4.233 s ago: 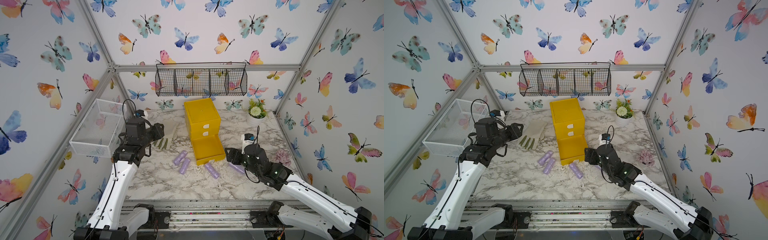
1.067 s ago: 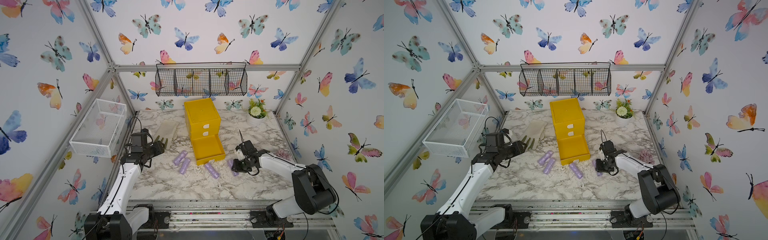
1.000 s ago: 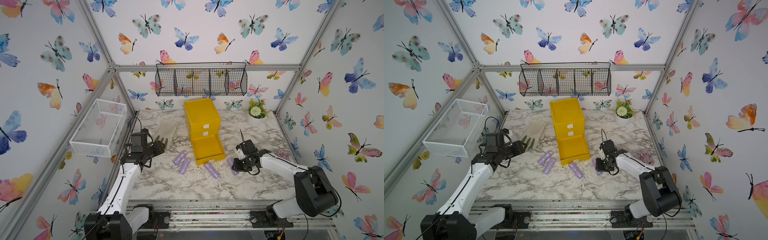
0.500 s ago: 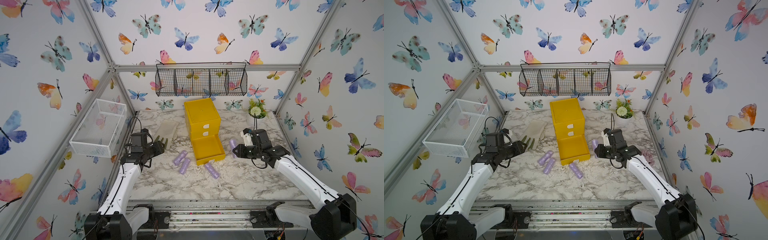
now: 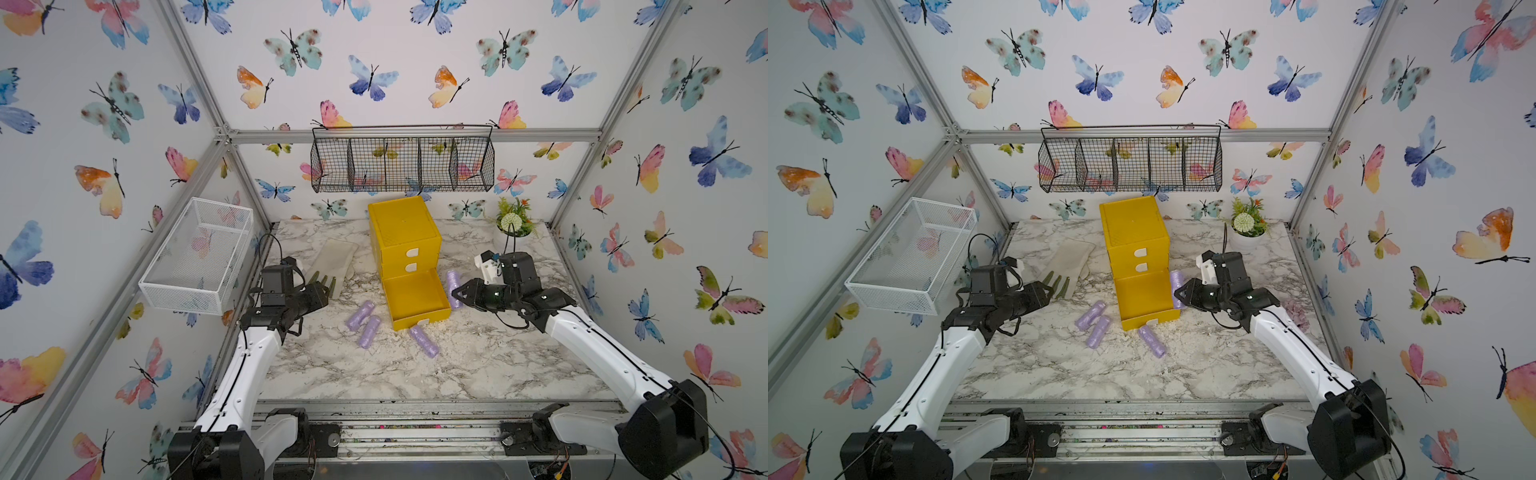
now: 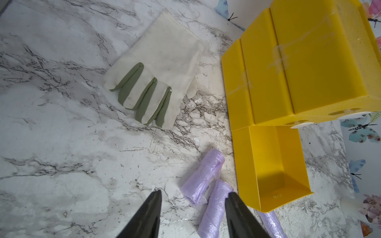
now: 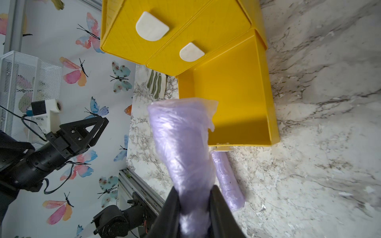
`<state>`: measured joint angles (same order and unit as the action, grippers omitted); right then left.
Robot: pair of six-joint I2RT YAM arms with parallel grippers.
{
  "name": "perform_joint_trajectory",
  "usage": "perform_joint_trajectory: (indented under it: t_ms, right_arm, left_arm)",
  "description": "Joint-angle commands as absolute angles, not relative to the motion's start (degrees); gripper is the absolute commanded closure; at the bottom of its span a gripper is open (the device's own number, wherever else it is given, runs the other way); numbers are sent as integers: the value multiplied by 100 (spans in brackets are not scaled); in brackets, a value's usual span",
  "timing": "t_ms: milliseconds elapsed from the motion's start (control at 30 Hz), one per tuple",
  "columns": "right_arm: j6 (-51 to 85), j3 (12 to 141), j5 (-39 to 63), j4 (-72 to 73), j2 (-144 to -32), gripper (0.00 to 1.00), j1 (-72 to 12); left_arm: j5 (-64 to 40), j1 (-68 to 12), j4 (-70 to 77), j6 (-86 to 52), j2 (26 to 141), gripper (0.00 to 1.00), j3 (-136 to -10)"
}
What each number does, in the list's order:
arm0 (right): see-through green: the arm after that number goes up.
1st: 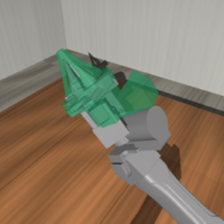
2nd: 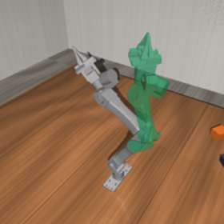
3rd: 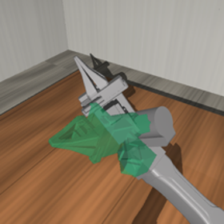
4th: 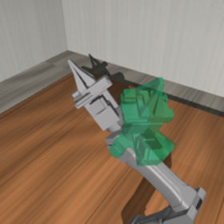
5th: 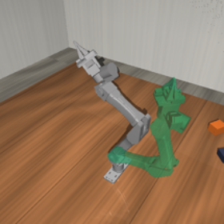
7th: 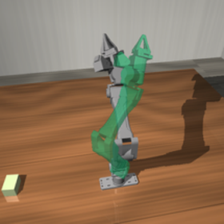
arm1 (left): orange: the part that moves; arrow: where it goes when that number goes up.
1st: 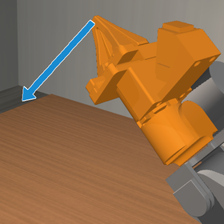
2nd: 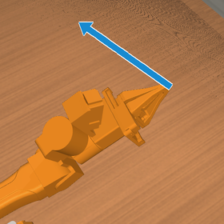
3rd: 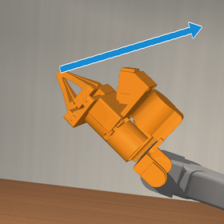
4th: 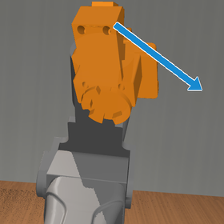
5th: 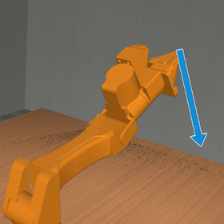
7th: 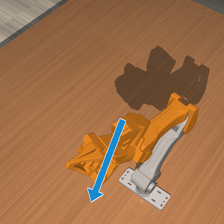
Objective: Sort the rolls of trash bags by color and place them into the drawer
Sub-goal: Place the roll of trash bags in the drawer.
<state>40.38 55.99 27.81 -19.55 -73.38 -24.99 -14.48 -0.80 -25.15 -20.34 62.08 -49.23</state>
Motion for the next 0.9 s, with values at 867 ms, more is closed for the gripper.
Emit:
perform_joint_trajectory:
  t_ms: [867]
  right_arm:
    - [8076,4697,744,326,-7934,71,-3628]
  left_arm:
    - [-1564,-4,-2566,-2013,6060,45,-4906]
